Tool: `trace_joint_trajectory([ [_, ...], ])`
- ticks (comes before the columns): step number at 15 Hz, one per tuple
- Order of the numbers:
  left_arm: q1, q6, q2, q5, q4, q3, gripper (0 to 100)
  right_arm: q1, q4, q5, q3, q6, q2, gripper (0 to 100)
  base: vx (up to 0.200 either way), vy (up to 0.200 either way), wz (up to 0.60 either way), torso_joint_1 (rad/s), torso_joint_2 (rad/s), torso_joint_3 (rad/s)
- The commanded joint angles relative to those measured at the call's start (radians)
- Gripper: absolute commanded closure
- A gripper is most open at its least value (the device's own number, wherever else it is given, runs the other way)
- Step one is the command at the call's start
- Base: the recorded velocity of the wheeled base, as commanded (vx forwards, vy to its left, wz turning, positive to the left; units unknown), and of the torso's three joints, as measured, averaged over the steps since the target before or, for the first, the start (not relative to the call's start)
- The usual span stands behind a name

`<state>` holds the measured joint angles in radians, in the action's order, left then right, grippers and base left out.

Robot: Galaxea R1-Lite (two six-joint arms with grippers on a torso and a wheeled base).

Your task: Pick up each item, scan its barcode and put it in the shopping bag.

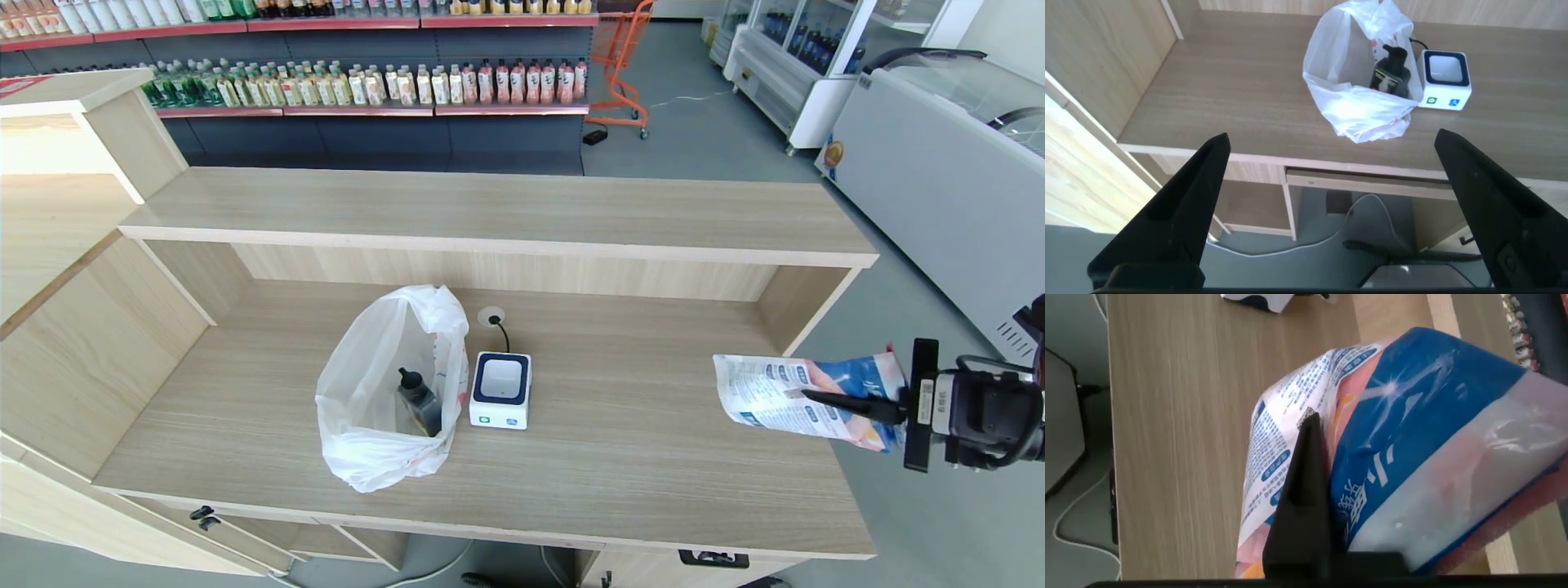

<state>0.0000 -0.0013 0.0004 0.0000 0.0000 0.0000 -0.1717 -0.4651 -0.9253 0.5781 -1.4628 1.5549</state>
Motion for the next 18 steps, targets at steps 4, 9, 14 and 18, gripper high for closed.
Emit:
trace_joint_trajectory([
  [4,0.000,0.000,0.001,0.000,0.000,0.000,0,-0.141,0.040,-0.004,-0.035,-0.142,-0.001,100,0.000,0.000,0.00,0.000,0.00,0.000],
  [9,0.000,0.000,0.000,0.000,0.000,0.000,0,-0.186,0.029,-0.058,-0.057,-0.191,-0.026,100,0.000,0.000,0.00,0.000,0.00,0.000],
  [14,0.000,0.000,0.000,0.000,0.000,0.000,0,-0.223,-0.139,-0.129,-0.130,-0.179,-0.019,100,0.000,0.000,0.00,0.000,0.00,0.000],
  [18,0.000,0.000,0.000,0.000,0.000,0.000,0,-0.246,-0.139,-0.148,-0.141,-0.151,-0.019,100,0.000,0.000,0.00,0.000,0.00,0.000],
])
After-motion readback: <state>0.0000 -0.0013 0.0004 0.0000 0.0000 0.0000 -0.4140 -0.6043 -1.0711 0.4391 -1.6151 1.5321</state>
